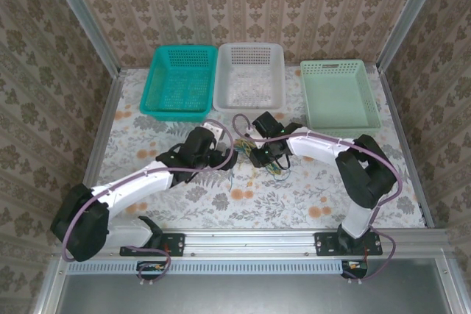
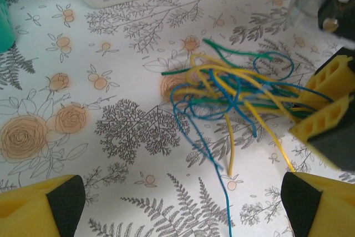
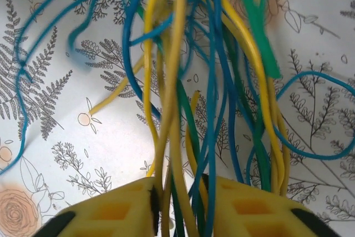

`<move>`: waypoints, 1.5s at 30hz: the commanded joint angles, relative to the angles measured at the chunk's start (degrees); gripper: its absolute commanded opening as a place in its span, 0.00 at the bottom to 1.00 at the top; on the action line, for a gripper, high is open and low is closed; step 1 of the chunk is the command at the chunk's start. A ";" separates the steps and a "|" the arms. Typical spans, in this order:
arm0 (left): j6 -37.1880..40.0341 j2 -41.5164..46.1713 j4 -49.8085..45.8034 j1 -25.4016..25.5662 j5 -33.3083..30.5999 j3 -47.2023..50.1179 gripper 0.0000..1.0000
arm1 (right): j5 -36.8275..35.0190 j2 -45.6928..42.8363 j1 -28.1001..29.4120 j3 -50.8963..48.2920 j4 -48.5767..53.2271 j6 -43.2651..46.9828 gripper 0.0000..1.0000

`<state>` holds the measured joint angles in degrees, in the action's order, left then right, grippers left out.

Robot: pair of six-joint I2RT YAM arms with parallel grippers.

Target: Untangle the cables

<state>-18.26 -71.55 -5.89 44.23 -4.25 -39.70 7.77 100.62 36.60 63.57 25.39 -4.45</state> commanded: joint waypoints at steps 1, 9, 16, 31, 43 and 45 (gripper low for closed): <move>0.07 1.23 -3.24 0.95 -1.37 -1.08 0.95 | -1.45 -1.03 -0.06 1.05 -0.20 0.02 0.14; -8.12 0.61 7.71 3.59 8.10 3.41 0.87 | 4.28 -6.79 -2.89 0.02 -2.95 -4.21 0.02; -8.57 -10.20 8.48 9.20 9.22 -1.81 0.81 | 7.17 -7.16 -2.94 -1.45 -5.29 -7.62 0.01; -9.16 -18.11 11.42 8.86 2.75 -5.42 0.74 | 13.46 -10.85 -4.46 -4.10 -7.94 -12.77 0.00; -7.39 -17.66 12.20 6.50 2.24 -3.74 0.22 | 18.72 -13.81 -8.24 -6.47 -6.80 -12.65 0.00; -6.42 -16.54 11.24 5.73 1.86 -3.47 0.16 | 19.18 -14.11 -9.04 -6.95 -6.20 -12.19 0.01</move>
<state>-26.30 -90.70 5.63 50.85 -1.52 -43.88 24.12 88.42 28.53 57.60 18.02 -17.15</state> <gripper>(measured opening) 0.183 0.082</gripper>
